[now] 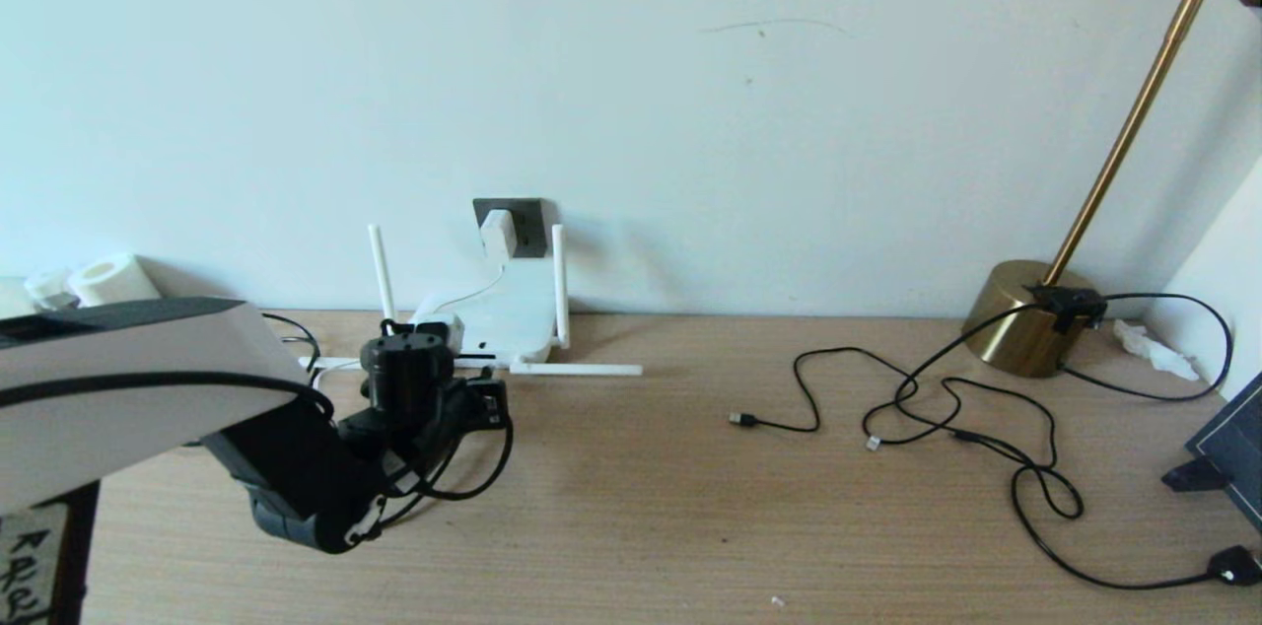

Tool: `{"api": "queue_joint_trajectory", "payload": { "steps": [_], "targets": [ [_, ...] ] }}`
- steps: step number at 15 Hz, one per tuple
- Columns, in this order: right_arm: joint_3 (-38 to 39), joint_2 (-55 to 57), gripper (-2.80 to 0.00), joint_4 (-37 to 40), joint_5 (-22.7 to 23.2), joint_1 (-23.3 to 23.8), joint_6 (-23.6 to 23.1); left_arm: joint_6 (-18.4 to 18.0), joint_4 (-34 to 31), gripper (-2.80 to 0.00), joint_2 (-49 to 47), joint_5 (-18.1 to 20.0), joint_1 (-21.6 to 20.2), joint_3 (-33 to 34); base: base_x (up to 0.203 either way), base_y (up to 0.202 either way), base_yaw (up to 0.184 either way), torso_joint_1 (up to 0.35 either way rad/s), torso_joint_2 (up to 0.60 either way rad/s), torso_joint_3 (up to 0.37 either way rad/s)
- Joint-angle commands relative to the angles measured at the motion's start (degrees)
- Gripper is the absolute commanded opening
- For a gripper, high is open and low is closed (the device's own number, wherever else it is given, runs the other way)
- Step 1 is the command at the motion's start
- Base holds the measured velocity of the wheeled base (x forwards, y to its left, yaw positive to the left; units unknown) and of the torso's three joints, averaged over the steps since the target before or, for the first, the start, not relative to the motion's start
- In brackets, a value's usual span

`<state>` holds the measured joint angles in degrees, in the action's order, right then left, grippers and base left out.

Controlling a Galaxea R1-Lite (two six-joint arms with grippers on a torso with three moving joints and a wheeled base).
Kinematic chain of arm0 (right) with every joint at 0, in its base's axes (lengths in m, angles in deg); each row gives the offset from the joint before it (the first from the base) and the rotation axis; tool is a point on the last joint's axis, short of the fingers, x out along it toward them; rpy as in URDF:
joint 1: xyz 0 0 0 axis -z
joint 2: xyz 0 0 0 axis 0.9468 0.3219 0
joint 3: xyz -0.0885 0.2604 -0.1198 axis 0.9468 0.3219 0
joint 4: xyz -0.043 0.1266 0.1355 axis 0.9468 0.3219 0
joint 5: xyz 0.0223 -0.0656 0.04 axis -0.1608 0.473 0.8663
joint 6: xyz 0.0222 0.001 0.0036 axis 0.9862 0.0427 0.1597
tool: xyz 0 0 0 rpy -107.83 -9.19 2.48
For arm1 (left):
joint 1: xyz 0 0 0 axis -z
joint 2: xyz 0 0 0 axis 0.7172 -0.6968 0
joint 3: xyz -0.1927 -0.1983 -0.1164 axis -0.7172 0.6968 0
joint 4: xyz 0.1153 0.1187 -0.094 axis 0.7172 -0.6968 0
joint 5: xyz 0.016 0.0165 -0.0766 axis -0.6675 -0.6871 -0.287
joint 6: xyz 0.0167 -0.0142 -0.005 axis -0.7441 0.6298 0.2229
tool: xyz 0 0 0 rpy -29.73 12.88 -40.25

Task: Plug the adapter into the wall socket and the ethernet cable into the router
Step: Plug cable into router interface

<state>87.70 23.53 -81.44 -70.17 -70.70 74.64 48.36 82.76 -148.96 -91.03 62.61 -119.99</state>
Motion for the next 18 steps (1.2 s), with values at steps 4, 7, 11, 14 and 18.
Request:
{"api": "queue_joint_trajectory", "payload": {
  "steps": [4,7,11,14,18],
  "targets": [
    [0.0,0.1,0.00,0.0,0.0,0.0,-0.1,0.0,0.4,-2.80,0.3,-0.1,0.0,0.1,0.000,0.000,0.000,0.000,0.00,0.000],
    [0.0,0.1,0.00,0.0,0.0,0.0,-0.1,0.0,0.4,-2.80,0.4,-0.2,0.0,0.1,0.000,0.000,0.000,0.000,0.00,0.000],
    [0.0,0.1,0.00,0.0,0.0,0.0,-0.1,-0.8,0.4,-2.80,0.8,-0.2,0.0,-0.3,0.000,0.000,0.000,0.000,0.00,0.000],
    [0.0,0.1,0.00,0.0,0.0,0.0,-0.1,-1.0,0.4,-2.80,0.7,-0.2,0.0,-0.4,0.000,0.000,0.000,0.000,0.00,0.000],
    [0.0,0.1,0.00,0.0,0.0,0.0,-0.1,-1.0,0.4,-2.80,0.5,-0.2,0.0,-0.6,0.000,0.000,0.000,0.000,0.00,0.000]
  ]
}}
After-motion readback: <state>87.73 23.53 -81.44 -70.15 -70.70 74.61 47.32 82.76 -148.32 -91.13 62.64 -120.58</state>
